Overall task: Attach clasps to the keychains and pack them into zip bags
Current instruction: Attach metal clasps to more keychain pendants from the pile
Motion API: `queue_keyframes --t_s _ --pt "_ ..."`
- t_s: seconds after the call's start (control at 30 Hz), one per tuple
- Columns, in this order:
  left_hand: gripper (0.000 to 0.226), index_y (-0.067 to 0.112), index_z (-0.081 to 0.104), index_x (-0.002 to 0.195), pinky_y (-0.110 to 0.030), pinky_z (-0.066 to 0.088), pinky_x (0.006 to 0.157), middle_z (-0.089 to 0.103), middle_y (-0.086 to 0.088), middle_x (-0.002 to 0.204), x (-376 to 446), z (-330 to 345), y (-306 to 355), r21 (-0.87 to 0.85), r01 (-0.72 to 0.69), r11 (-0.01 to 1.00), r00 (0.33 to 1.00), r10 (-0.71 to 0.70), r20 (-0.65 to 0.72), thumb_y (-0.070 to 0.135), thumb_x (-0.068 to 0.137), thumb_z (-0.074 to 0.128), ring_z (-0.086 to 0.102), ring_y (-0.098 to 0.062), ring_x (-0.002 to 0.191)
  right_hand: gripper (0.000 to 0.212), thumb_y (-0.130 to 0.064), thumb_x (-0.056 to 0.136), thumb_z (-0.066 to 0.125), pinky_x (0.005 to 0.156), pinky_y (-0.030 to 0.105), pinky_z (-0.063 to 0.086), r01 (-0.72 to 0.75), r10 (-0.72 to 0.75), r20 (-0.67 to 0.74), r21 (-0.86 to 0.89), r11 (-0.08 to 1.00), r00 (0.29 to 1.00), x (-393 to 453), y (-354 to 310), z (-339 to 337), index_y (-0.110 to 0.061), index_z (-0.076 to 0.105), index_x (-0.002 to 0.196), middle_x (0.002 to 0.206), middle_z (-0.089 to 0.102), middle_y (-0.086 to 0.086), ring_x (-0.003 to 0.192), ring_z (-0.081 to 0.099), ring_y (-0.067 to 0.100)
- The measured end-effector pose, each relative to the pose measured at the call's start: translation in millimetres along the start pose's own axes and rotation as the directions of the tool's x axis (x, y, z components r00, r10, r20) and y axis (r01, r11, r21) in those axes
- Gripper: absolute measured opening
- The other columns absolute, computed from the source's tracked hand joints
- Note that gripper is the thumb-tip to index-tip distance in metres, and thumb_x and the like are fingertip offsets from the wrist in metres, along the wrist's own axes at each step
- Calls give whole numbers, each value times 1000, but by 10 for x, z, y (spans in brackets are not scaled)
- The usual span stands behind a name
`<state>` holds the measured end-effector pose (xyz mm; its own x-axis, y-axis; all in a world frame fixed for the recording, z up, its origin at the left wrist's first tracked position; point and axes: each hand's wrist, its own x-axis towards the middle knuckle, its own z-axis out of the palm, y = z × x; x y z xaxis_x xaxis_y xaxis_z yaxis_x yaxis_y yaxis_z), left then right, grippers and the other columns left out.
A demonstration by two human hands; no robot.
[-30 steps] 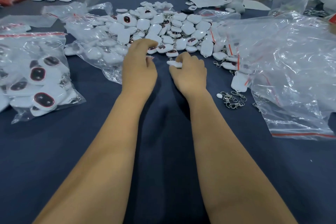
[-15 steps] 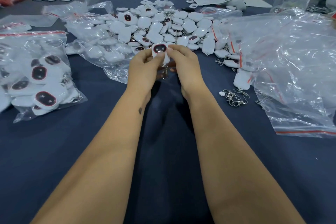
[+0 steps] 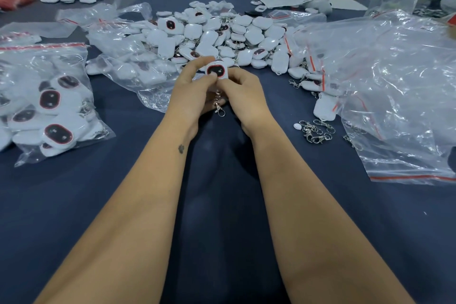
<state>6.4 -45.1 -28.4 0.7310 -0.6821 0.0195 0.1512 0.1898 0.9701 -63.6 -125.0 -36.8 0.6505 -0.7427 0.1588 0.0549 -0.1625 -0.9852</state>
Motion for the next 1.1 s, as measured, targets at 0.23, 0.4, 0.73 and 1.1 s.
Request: queue_keyframes --t_s 0.23,0.4,0.73,1.1 --pt "40 28 59 124 -20 52 58 68 -2 99 27 -33 -30 79 21 997 999 -24 45 1 96 51 64 -10 71 46 3 87 61 80 33 57 -19 18 14 61 998 1000 1 1 -6 -17 54 128 104 72 9 88 69 17" --pt "44 26 65 112 -19 52 56 70 -2 97 33 -13 -39 69 35 997 998 -38 50 -8 87 54 66 -9 68 44 11 82 57 70 34 58 1 -1 5 4 1000 1000 -3 4 10 -25 60 108 97 73 7 87 70 23" --pt "39 21 62 121 -32 59 77 71 -7 107 64 -2 -81 134 43 990 999 -44 4 0 90 51 69 -18 84 40 5 82 56 54 19 48 37 -39 -13 -105 994 999 -15 32 49 -32 59 93 83 72 -3 63 63 1" --pt "30 8 62 124 -33 60 84 67 -13 105 8 -9 -31 120 18 993 998 -24 53 2 101 44 68 -20 87 24 -2 90 53 97 40 51 -57 63 -54 105 993 997 23 -41 -35 -5 71 106 103 72 11 96 65 21"
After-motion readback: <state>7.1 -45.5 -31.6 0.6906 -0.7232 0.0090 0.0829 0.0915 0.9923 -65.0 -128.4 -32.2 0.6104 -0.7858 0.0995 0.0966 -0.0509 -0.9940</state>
